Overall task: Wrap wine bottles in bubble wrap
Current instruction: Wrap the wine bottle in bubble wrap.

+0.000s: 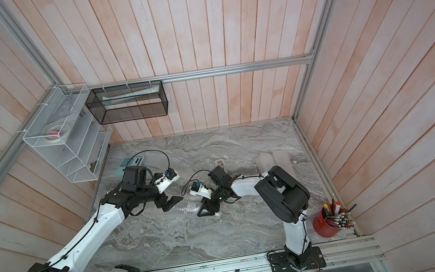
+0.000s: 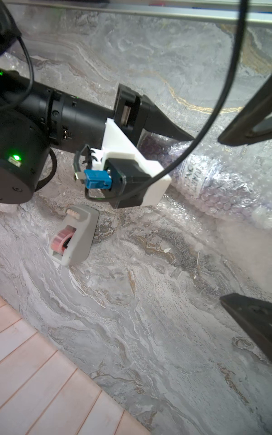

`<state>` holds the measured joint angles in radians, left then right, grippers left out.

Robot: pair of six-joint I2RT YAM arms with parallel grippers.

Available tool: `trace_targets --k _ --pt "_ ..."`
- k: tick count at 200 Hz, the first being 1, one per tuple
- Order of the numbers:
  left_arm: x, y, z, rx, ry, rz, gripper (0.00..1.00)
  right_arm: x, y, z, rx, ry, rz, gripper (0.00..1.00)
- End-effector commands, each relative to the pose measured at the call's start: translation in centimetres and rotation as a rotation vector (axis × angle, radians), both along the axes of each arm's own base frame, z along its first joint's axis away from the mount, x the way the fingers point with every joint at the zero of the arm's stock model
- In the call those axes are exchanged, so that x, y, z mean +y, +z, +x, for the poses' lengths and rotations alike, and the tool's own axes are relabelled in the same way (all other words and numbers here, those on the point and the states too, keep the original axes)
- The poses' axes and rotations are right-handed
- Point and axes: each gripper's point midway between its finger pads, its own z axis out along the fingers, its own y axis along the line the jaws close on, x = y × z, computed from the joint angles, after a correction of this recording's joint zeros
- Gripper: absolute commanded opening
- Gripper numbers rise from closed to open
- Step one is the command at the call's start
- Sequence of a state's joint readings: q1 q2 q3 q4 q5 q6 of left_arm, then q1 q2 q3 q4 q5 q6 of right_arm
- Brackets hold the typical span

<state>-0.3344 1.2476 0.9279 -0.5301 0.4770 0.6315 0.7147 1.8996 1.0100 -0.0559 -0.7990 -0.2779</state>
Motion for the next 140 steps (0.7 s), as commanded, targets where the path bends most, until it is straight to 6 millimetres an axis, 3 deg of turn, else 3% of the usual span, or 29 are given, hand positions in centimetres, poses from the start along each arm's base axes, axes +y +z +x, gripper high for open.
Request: trace_targets --k 1,36,64,83,122,140 --pt "0.8 -1.5 0.1 0.065 0.075 0.011 1.0 0.0 0.3 -0.8 0.142 -0.005 0.029 0.6" --pt "1.3 -1.7 1.5 0.075 0.162 -0.001 1.0 0.1 0.5 0.5 0.155 -0.038 0.043 0.65" --pt "1.3 -0.8 3.2 0.088 0.232 -0.042 1.0 -0.4 1.0 2.7 0.132 -0.129 0.032 0.7" --pt "1.3 -0.4 3.9 0.099 0.261 -0.068 1.0 -0.5 2.2 3.5 0.092 -0.148 0.051 0.72" --pt "1.1 0.7 4.9 0.127 0.33 -0.17 1.0 -0.5 3.7 3.3 0.069 -0.137 0.09 0.73" --pt "2.1 0.3 6.3 0.166 0.455 -0.179 1.0 -1.0 4.9 3.6 0.02 -0.161 0.097 0.74"
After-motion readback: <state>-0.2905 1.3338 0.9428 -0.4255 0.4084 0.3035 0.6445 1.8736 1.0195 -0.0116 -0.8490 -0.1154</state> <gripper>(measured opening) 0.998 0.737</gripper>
